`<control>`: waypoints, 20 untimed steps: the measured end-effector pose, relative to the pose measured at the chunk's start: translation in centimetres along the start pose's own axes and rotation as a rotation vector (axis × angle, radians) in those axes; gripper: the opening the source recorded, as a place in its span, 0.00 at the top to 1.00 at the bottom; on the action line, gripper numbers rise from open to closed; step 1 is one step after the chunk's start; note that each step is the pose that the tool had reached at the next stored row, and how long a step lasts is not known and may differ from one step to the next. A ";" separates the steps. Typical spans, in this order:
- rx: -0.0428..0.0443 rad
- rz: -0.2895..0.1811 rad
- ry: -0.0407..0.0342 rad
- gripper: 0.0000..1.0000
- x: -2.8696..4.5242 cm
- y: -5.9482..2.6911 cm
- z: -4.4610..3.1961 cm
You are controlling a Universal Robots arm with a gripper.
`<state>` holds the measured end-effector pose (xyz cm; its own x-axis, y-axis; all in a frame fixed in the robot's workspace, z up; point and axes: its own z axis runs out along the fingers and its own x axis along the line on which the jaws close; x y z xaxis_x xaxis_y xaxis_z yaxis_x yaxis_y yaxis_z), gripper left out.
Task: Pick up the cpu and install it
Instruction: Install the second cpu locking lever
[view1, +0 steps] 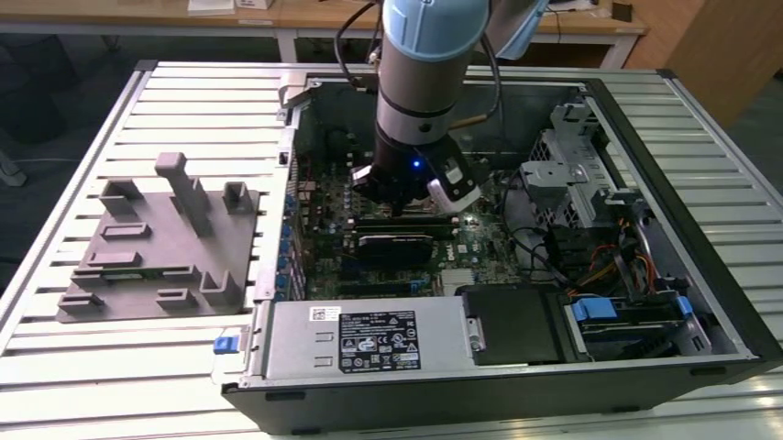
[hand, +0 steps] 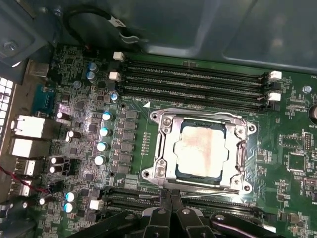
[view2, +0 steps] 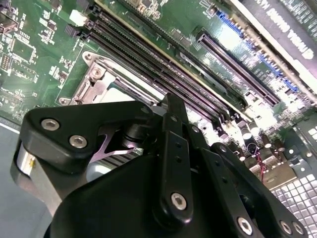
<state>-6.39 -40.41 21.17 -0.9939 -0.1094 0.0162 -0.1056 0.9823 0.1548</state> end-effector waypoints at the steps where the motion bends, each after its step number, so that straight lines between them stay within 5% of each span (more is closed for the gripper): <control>1: -0.0009 0.000 -0.0001 0.89 0.03 -0.05 0.03; 8: -0.0115 0.000 -0.0012 0.89 0.51 -0.66 0.09; 20: -0.0572 -0.002 -0.0060 0.89 1.24 -1.09 0.43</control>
<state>-7.52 -41.56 20.60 -0.9939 -0.1102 0.0099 -0.1057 0.9718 0.2110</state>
